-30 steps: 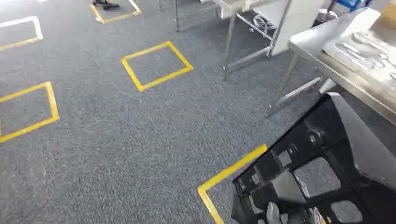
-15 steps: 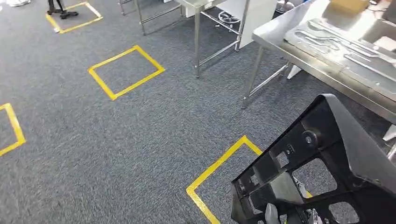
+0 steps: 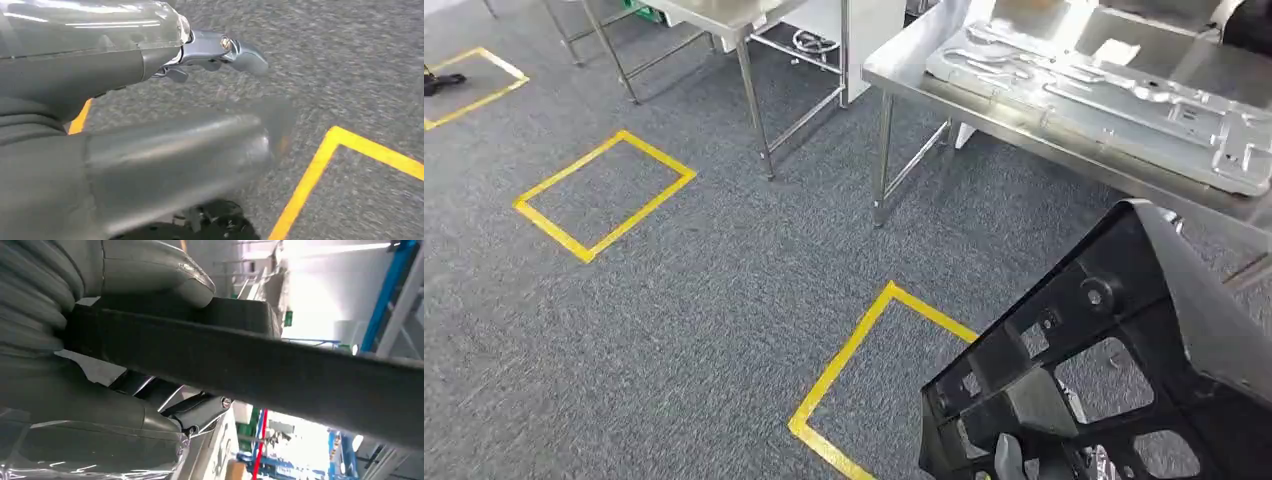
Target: Take the parts from the cabinet and place them on the table.
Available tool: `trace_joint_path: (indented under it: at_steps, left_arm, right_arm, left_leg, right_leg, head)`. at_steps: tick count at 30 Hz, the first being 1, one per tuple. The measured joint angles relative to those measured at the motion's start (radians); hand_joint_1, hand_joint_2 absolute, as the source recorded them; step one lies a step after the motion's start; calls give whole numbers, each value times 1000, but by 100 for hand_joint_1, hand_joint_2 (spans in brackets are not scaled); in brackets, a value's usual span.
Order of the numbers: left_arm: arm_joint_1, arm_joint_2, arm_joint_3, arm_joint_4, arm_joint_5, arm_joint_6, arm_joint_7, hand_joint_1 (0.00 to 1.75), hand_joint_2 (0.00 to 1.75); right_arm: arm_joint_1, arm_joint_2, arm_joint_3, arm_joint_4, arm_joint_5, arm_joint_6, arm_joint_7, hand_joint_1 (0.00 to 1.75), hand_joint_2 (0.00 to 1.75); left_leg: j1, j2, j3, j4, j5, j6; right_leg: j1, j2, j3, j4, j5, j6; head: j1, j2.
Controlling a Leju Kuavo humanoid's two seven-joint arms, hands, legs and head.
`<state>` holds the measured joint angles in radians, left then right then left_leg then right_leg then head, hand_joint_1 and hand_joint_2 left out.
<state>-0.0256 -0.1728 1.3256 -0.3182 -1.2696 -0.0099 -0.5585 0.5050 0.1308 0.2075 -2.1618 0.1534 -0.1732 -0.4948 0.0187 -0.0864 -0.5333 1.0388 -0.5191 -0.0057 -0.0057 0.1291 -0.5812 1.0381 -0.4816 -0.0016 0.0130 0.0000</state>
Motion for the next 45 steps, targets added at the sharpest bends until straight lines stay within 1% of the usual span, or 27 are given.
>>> trace_joint_path:
  at_steps: [2, 3, 4, 5, 7, 9, 10, 12, 13, 14, 18, 20, 21, 23, 25, 27, 28, 29, 33, 34, 35, 36, 38, 39, 41, 43, 45]
  left_arm:
    - [-1, 0, 2, 0, 0, -5, -2, 0, 0]
    - [-2, -3, 2, 0, 0, -7, -2, 0, 0]
    - [-4, -2, 2, 0, 0, -8, -2, 0, 0]
    - [-4, -2, 3, 0, 0, -8, -3, 0, 0]
    - [2, -1, 5, 0, 0, -8, -3, 0, 0]
    - [3, 0, 6, 0, 0, -8, -3, 0, 0]
    - [2, 0, 7, 0, -1, -8, -3, 0, 0]
    - [-1, 0, 9, 0, -2, -8, -5, 0, 0]
    - [-2, 0, 10, 0, -2, -8, -5, 0, 0]
    - [-1, 0, 12, 0, -3, -5, -7, 0, 0]
    - [-13, 0, 15, 0, -5, -5, -8, 0, 0]
    - [-13, 2, 17, 0, -5, -4, -10, 0, 0]
    - [-13, 2, 19, 0, -5, -5, -10, 0, 0]
    - [-8, 2, 21, 0, -6, -5, -10, 0, 0]
    - [-5, 3, 21, 0, -8, -5, -10, 0, 0]
    - [-6, 4, 22, 0, -10, -5, -10, 0, 0]
    - [-5, 5, 22, 0, -10, -5, -10, 0, 0]
    - [-5, 5, 23, 0, -11, -5, -10, 0, 0]
    - [-10, 5, 23, 0, -13, -8, -8, 0, 0]
    - [-11, 1, 23, 0, -14, -10, -9, 0, 0]
    - [-11, 3, 23, 0, -13, -15, -9, 0, 0]
    - [-9, 3, 24, 0, -11, -21, -9, 0, 0]
    - [-6, 4, 28, 0, -9, -33, -8, 0, 0]
    - [-3, 5, 30, 0, -8, -36, -8, 0, 0]
    - [-1, 5, 31, 0, -7, -41, -8, 0, 0]
    - [-3, 4, 31, 0, -7, -44, -8, 0, 0]
    - [-5, 3, 32, 0, -10, -46, -7, 0, 0]
  right_arm:
    - [2, -1, 4, 0, 0, -3, 1, 175, 175]
    - [1, -2, 5, 0, 1, -5, 2, 175, 175]
    - [4, -3, 5, -1, 1, -6, 2, 175, 175]
    - [0, -5, 6, -1, 1, -7, 2, 175, 175]
    - [-5, -7, 8, -1, 2, -7, 3, 175, 175]
    - [-4, -8, 8, 2, 2, -8, 4, 175, 175]
    - [-4, -9, 8, 3, 2, -8, 5, 175, 175]
    - [-4, -11, 8, 5, 2, -10, 6, 175, 175]
    - [-5, -12, 8, 5, 3, -11, 6, 175, 175]
    - [-9, -13, 10, 5, 4, -13, 7, 175, 175]
    - [-9, -14, 13, 5, 9, -15, 11, 175, 175]
    - [-10, -14, 15, 5, 10, -15, 11, 175, 175]
    - [-15, -15, 15, 5, 10, -15, 12, 175, 175]
    - [-15, -15, 15, 5, 10, -14, 11, 175, 175]
    - [-15, -15, 15, 6, 10, -14, 12, 175, 175]
    - [-15, -15, 15, 7, 10, -14, 12, 175, 175]
    - [-15, -15, 15, 7, 10, -14, 12, 175, 175]
    - [-16, -15, 15, 8, 10, -14, 12, 175, 175]
    - [-14, -16, 17, 8, 11, -16, 15, 175, 175]
    - [-15, -17, 17, 8, 11, -17, 16, 175, 175]
    - [-14, -17, 17, 7, 13, -27, 16, 175, 175]
    - [-18, -17, 17, 8, 18, -39, 21, 175, 175]
    - [-16, -17, 17, 8, 28, -67, 36, 175, 175]
    - [-14, -17, 17, 8, 28, -77, 40, 175, 175]
    - [-13, -17, 15, 8, 28, -88, 44, 175, 175]
    - [-13, -17, 13, 6, 29, -90, 47, 175, 175]
    - [-15, -16, 13, 6, 34, -90, 53, 175, 175]
  left_leg:
    - [-9, 21, 6, -3, 2, 12]
    - [4, 37, 8, -16, 10, 22]
    - [3, 50, 12, -22, 13, 28]
    - [3, 62, 14, -26, 14, 34]
    - [-1, 95, 13, -26, 12, 36]
    - [-1, 127, 15, -25, 7, 36]
    - [-1, 140, 18, -25, 4, 34]
    - [-1, 165, 30, -26, -5, 30]
    - [-2, 174, 39, -26, -10, 26]
    - [-10, 185, 40, -25, -17, 17]
    - [-14, 231, 71, -43, -26, -4]
    - [-6, 131, 51, 16, -69, -10]
    - [-6, 108, 16, 87, -108, -10]
    - [-5, 95, -69, 246, -169, -14]
    - [-5, 95, -100, 267, -134, -15]
    - [-4, 82, -50, 114, -25, -11]
    - [-1, 52, -19, 30, 20, -9]
    - [2, 3, -12, 6, 7, -6]
    - [-6, 44, -7, -8, 18, 20]
    - [3, 62, -4, -19, 26, 30]
    - [1, 67, -2, -25, 27, 36]
    - [0, 74, -1, -28, 23, 42]
    - [-2, 92, -1, -27, 16, 40]
    - [-2, 100, 0, -27, 12, 39]
    - [-2, 112, 10, -27, 4, 35]
    - [-2, 119, 30, -28, -6, 30]
    - [-7, 123, 38, -28, -20, 16]
  right_leg:
    - [-4, 24, -4, -7, 7, 14]
    - [-1, 28, -5, -4, 6, 19]
    - [4, -41, -11, 13, -6, 21]
    - [5, -88, -35, 58, -38, 25]
    - [-1, -119, -116, 214, -111, 33]
    - [-6, -124, -159, 290, -118, 39]
    - [-8, -126, -146, 258, -87, 39]
    - [-6, -149, -59, 96, 0, 32]
    - [1, -201, -10, 9, 28, 22]
    - [15, -237, -2, -10, 9, 13]
    - [13, -178, -1, -24, 13, -5]
    - [-1, -157, 10, -36, 22, -18]
    - [-1, -145, 9, -36, 22, -20]
    - [0, -114, 8, -34, 20, -23]
    - [0, -79, 10, -30, 18, -22]
    - [-1, -47, 14, -22, 12, -17]
    - [-2, -35, 14, -15, 7, -13]
    - [-2, -24, 9, -9, 4, -7]
    - [-3, 16, -2, -14, 11, 20]
    - [-6, 8, -1, -7, 7, 22]
    - [2, -56, -14, 22, -17, 26]
    - [1, -93, -49, 85, -55, 31]
    - [-5, -120, -128, 235, -114, 39]
    - [-8, -123, -151, 277, -118, 40]
    - [-10, -127, -129, 225, -61, 40]
    - [-9, -135, -32, 45, 28, 30]
    - [2, -152, 1, -17, 6, 16]
  head:
    - [-2, 0]
    - [-3, 0]
    - [-1, 0]
    - [10, 0]
    - [9, 0]
    - [9, 0]
    - [10, 0]
    - [10, 0]
    - [10, 0]
    - [9, 0]
    - [8, 0]
    - [3, 0]
    - [0, 0]
    - [-1, 0]
    - [-2, 0]
    - [-2, 0]
    - [-2, 0]
    - [-1, 0]
    - [-1, 0]
    - [-1, 0]
    - [4, 0]
    - [9, 0]
    - [9, 0]
    - [8, 0]
    - [8, 0]
    - [9, 0]
    - [7, 0]
